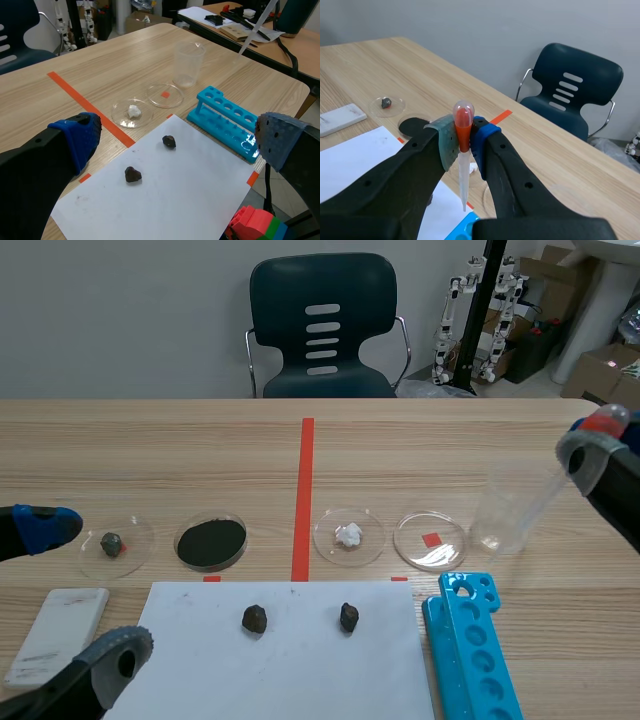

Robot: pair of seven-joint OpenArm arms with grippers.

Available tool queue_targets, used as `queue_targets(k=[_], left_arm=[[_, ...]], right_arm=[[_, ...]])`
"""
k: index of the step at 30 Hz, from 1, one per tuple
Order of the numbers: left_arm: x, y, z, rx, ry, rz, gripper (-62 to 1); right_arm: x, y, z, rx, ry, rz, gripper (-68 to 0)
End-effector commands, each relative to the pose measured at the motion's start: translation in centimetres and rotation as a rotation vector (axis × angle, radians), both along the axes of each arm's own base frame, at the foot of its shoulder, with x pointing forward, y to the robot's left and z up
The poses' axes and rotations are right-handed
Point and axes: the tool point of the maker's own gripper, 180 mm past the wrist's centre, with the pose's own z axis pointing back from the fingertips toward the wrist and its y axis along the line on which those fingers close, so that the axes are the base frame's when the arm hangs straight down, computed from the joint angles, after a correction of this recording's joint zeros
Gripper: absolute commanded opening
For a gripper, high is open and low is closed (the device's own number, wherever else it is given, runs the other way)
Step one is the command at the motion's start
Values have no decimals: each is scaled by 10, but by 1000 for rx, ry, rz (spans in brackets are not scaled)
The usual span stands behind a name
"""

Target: Squeeze the dropper onto the mineral

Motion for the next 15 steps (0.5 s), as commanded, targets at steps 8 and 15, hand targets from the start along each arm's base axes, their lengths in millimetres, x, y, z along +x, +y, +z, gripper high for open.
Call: queue_targets(k=[8,15], left_arm=[[1,-2,8,-33,-16,6,14],[1,-2,8,-33,-16,6,14]], right_arm=[[33,9,-2,41,-46,-10,-611],[70,4,-22,100,-42,-87,-611]])
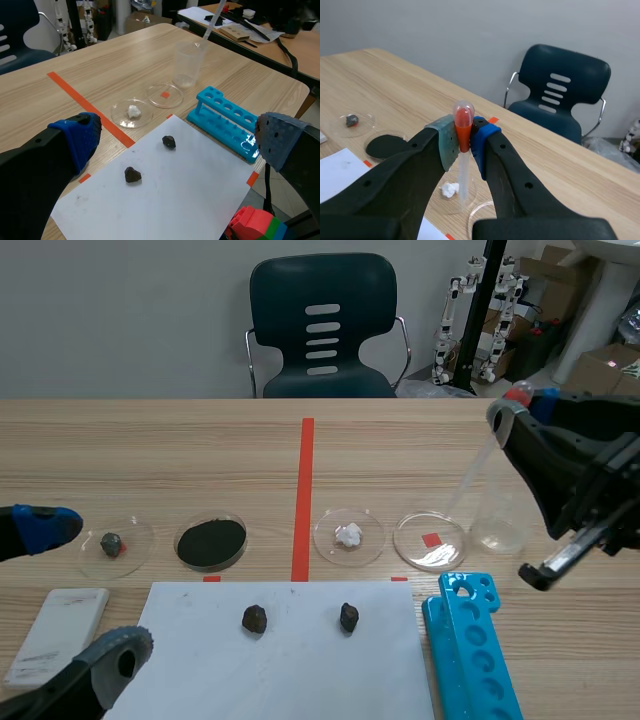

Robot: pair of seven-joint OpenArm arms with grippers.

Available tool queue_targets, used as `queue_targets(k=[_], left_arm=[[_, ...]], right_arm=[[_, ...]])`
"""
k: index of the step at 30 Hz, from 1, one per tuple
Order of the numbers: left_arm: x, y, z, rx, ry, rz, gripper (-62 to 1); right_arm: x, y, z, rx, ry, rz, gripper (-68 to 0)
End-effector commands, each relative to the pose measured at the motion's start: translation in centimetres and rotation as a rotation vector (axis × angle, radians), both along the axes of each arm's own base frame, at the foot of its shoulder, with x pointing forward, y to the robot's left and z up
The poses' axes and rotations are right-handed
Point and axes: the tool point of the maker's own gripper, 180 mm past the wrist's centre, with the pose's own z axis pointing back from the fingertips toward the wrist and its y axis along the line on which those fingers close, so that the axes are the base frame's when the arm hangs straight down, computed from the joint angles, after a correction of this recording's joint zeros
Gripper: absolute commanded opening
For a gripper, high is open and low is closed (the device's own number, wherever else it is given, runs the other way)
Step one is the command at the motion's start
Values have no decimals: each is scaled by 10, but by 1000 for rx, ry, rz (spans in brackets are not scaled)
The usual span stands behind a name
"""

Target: Squeeze the dropper onto the mineral

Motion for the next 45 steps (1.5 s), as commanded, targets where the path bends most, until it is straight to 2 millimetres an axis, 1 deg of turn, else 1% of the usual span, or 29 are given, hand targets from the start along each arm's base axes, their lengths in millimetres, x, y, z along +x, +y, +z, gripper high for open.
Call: queue_targets(k=[1,4,13,19,25,29,35,39,45], left_arm=[[1,-2,7,-33,-16,5,14],[1,-2,7,-33,-16,5,14],[1,-2,7,-33,-16,5,14],[1,-2,7,-33,-16,5,14],[1,-2,7,-33,-16,5,14],[1,-2,7,-33,-16,5,14],[1,-2,7,-33,-16,5,14],[1,-2,7,-33,-16,5,14],[1,-2,7,-33,-16,5,14]], right_arm=[[8,1,8,19,-35,-7,-611],[22,6,4,7,-50,-12,-611],[54,33,-2,4,-63,17,-611],[68,51,-10,3,-49,55,-611],[81,65,-24,3,-16,79,-611],[88,73,-39,-15,16,90,-611],[95,78,-54,-10,52,79,-611],[94,83,-58,-12,60,95,-611],[94,84,-58,-11,59,97,-611]])
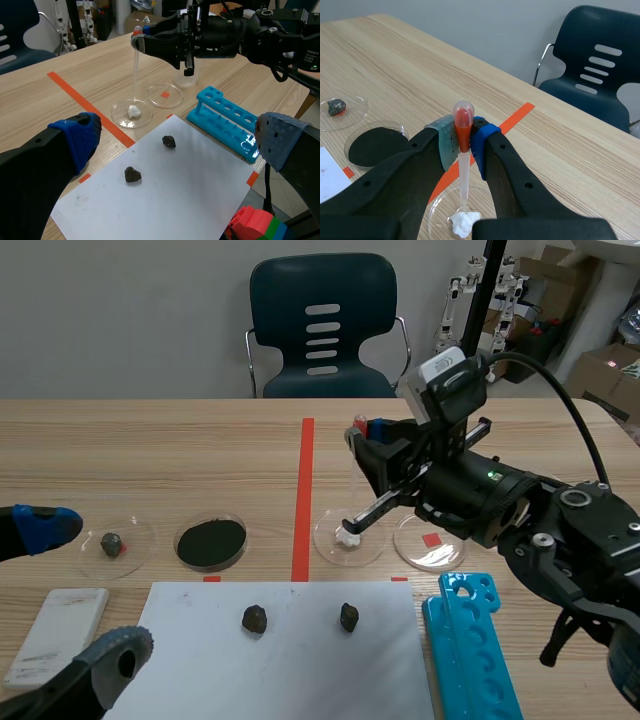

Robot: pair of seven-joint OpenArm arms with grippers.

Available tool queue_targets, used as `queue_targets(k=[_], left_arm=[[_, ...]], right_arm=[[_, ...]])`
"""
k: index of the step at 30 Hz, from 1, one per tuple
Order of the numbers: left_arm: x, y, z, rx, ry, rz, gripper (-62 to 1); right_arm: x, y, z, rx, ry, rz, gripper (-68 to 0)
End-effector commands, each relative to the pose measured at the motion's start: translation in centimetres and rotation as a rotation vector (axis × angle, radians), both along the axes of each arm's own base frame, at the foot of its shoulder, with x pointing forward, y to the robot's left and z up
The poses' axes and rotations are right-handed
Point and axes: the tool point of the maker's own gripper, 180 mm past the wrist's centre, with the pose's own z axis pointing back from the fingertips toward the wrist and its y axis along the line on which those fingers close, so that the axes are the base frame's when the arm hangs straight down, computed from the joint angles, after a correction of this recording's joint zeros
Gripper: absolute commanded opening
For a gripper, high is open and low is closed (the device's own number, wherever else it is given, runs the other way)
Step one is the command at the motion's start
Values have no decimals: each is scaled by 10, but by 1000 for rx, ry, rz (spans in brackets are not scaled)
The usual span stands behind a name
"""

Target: Squeeze the dropper onto the mineral

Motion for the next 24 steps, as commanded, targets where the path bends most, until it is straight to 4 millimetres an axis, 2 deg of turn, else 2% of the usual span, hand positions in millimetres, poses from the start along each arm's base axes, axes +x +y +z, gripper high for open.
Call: queue_targets(k=[1,24], left_arm=[[1,-2,7,-33,-16,5,14],[1,-2,7,-33,-16,5,14]], right_arm=[[6,0,17,25,-49,0,-611],[9,-6,3,13,-38,-11,-611]])
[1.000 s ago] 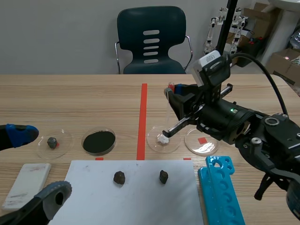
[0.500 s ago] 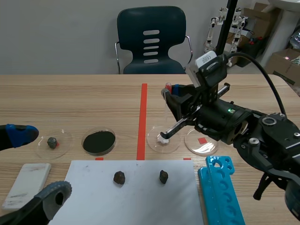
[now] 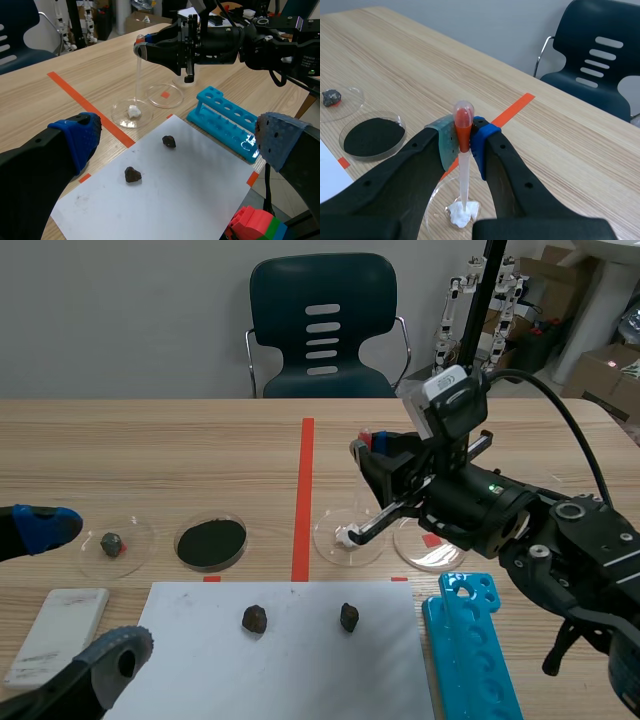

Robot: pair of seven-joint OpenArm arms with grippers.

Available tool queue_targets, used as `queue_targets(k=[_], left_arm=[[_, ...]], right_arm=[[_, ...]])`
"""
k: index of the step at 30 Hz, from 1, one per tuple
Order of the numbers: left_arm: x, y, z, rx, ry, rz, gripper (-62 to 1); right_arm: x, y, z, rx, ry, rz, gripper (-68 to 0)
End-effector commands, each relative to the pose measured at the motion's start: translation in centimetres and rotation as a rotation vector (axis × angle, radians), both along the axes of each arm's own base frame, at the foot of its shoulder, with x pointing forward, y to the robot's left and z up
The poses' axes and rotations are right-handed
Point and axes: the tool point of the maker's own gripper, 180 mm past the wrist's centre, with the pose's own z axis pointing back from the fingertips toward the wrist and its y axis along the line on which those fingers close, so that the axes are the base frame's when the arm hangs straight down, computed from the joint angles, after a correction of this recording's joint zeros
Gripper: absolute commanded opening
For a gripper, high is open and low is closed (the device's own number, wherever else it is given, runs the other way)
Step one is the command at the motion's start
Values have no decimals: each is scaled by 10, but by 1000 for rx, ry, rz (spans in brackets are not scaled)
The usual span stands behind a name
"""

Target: Squeeze the dropper onto the mineral

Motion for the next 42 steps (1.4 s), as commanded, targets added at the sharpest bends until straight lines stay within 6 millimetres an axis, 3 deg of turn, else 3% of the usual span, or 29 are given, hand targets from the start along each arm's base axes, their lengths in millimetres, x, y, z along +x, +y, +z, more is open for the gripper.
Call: queue_targets(k=[1,33,37,42], left_arm=[[1,-2,7,-33,-16,5,14],[1,-2,7,-33,-16,5,14],[1,-2,7,-33,-16,5,14],[1,-2,7,-33,-16,5,14]], right_arm=[[8,-1,17,18,-51,-3,-611],[8,-1,19,34,-65,-1,-612],[8,-1,19,34,-65,-1,-661],[8,-1,19,34,-65,-1,-665]])
